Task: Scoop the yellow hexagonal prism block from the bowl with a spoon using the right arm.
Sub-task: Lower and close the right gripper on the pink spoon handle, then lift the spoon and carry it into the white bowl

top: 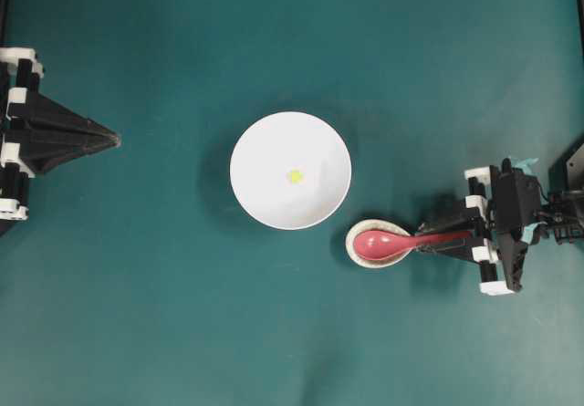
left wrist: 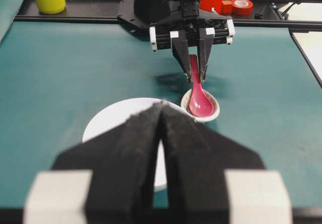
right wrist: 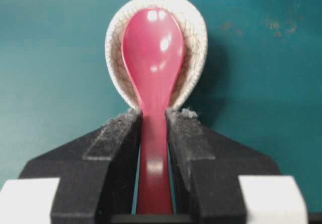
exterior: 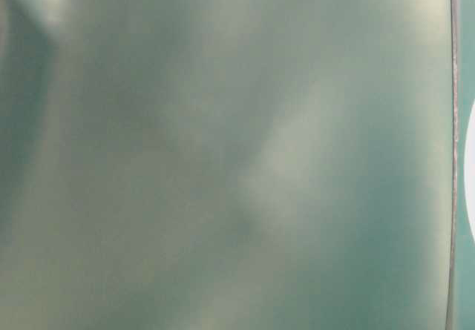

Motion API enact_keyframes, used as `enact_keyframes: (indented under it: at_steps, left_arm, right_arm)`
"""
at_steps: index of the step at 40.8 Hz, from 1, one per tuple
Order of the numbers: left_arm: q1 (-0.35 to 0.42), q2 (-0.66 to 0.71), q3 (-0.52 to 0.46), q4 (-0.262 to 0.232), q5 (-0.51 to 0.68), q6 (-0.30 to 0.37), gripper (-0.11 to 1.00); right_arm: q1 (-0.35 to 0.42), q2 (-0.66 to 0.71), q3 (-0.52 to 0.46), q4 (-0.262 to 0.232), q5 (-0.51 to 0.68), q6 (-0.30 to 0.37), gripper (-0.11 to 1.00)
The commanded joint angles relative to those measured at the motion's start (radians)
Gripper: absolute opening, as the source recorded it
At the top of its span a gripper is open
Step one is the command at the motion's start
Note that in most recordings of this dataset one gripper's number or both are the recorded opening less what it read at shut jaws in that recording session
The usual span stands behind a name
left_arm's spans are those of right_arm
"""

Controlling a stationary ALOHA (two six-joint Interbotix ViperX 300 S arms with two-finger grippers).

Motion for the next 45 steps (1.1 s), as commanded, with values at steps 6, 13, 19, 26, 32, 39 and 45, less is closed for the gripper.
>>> enact_keyframes:
  at_steps: [6,13,19,26,32,39,45]
  left_arm:
    - [0.002,0.008,-0.023,0.003,0.012,-0.002,-0.01]
    - [0.002,0.003,-0.025,0.003,0.029,0.009,-0.01]
    - [0.002,0.005,-0.025,0.003,0.029,0.009,-0.01]
    - [0.002,0.002,-0.025,0.003,0.029,0.008,-0.01]
    - [0.002,0.002,-0.025,0.003,0.029,0.008,-0.01]
    - [0.002,0.003,-0.025,0.003,0.029,0.008,-0.01]
    - [0.002,0.005,-0.025,0.003,0.029,0.008,-0.01]
  right_arm:
    - [-0.006,-0.115,-0.018,0.000,0.057,-0.012,0.22]
    - [-0.031,-0.261,-0.054,0.000,0.216,-0.046,0.22]
    - [-0.072,-0.396,-0.123,0.000,0.430,-0.091,0.22]
    - [-0.160,-0.489,-0.229,-0.003,0.681,-0.121,0.22]
    - [-0.259,-0.517,-0.325,-0.018,0.890,-0.138,0.22]
    - [-0.356,-0.497,-0.403,-0.043,1.060,-0.141,0.22]
    - [-0.405,-0.456,-0.479,-0.063,1.163,-0.141,0.22]
